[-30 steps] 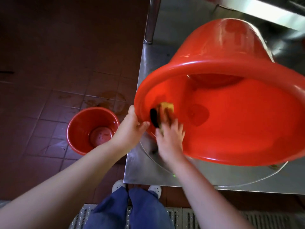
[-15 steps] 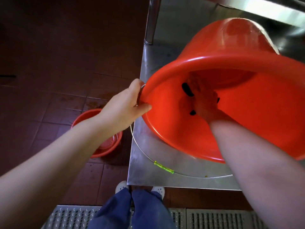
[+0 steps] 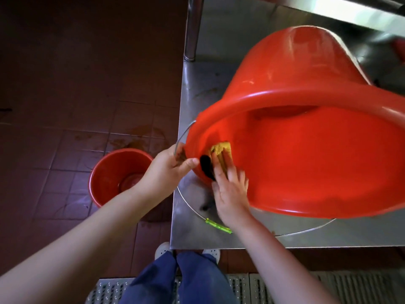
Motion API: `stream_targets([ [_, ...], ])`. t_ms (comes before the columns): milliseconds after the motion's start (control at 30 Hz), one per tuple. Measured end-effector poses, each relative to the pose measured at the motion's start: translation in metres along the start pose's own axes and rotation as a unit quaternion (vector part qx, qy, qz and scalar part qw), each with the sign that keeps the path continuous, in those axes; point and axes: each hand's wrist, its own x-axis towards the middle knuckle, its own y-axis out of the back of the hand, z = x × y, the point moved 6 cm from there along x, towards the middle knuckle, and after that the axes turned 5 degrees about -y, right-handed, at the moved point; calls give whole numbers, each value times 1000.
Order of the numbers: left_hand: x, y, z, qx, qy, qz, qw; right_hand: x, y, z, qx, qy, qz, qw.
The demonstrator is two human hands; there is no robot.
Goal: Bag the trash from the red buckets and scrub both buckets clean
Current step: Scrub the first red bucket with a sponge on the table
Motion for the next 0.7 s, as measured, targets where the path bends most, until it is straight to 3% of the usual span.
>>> stream_targets([
  [67,6,2,11,46,-17,-23,999,15,4,14,-23,16,-6,1000],
  [200,22,18,53,114,-66,-12,991,76,-4,64,-105,-36,-99,989],
  [300,30,29,82,56,-64,2,996,123,5,90,-164,-3,-90,982],
  [433,32,30,84,-73,-30,58,995,162,10,119,-206,-81,-103,970],
  [533,16,24,48,-160,29,129,978,170,5,118,-202,-126,-87,967],
  [700,0,15,6,-153,102,154,971,133,-2,78,-126,-126,-82,981],
])
